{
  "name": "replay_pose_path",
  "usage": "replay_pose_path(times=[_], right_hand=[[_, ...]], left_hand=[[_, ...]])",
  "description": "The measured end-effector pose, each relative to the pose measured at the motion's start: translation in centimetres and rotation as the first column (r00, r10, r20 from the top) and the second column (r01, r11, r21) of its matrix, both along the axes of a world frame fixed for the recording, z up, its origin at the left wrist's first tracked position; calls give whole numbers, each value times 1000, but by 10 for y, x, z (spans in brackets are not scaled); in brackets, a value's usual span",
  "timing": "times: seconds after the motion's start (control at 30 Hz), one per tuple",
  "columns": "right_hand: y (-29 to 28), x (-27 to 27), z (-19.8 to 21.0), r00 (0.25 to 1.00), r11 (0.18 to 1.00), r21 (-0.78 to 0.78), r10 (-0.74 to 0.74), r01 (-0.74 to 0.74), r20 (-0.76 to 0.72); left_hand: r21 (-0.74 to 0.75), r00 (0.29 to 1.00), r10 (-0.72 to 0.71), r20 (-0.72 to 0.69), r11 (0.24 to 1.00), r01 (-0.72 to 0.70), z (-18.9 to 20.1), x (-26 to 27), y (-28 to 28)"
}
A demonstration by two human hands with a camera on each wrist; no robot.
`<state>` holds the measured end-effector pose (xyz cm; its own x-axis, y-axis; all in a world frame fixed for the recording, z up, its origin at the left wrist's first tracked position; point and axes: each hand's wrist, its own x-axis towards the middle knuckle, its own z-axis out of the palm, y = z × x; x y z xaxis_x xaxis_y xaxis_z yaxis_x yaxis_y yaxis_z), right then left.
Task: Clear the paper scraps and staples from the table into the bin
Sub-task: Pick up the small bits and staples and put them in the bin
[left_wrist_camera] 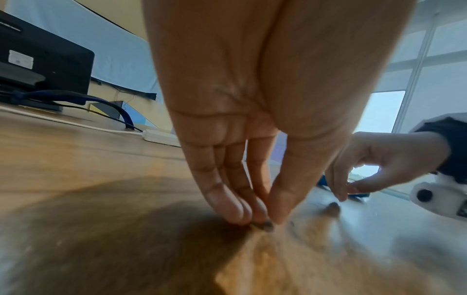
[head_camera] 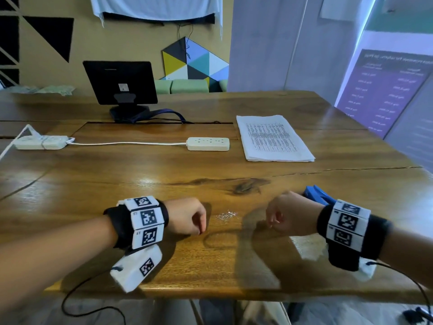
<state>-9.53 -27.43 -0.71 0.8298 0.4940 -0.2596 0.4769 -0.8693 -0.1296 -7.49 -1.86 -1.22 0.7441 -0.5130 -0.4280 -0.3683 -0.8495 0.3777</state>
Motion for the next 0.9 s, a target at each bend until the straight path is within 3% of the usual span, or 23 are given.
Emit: replay_pose_path(times=[0.17, 0.33, 0.43, 0.53, 0.63, 0.73, 0.9], right_hand=[[16, -1, -8, 999, 996, 84, 10, -7, -39], [50, 10, -13, 996, 983, 165, 75, -81, 42], [46, 16, -5, 999, 989, 149, 19, -25, 39], [31, 13, -1, 998, 996, 68, 48, -51, 43], [27, 7, -7, 998, 998, -21, 51, -52, -30], [42, 8, -16, 998, 997, 19, 69, -69, -14], [60, 10, -4, 994, 997, 36, 75, -72, -83]], left_hand=[[-44, 1000, 7, 3, 999, -7, -8, 0, -15], [-181, 992, 31, 122, 984, -8, -6, 9, -36], [-246, 976, 106, 189, 968, -57, 1, 13, -27], [-167, 981, 120, 156, 982, -93, 1, 12, -9], [-9, 998, 22, 56, 1000, -22, -4, 10, -3], [-38, 999, -26, 39, 999, 28, -7, 11, -17], [-77, 988, -14, 155, 997, 26, -7, 22, -36]])
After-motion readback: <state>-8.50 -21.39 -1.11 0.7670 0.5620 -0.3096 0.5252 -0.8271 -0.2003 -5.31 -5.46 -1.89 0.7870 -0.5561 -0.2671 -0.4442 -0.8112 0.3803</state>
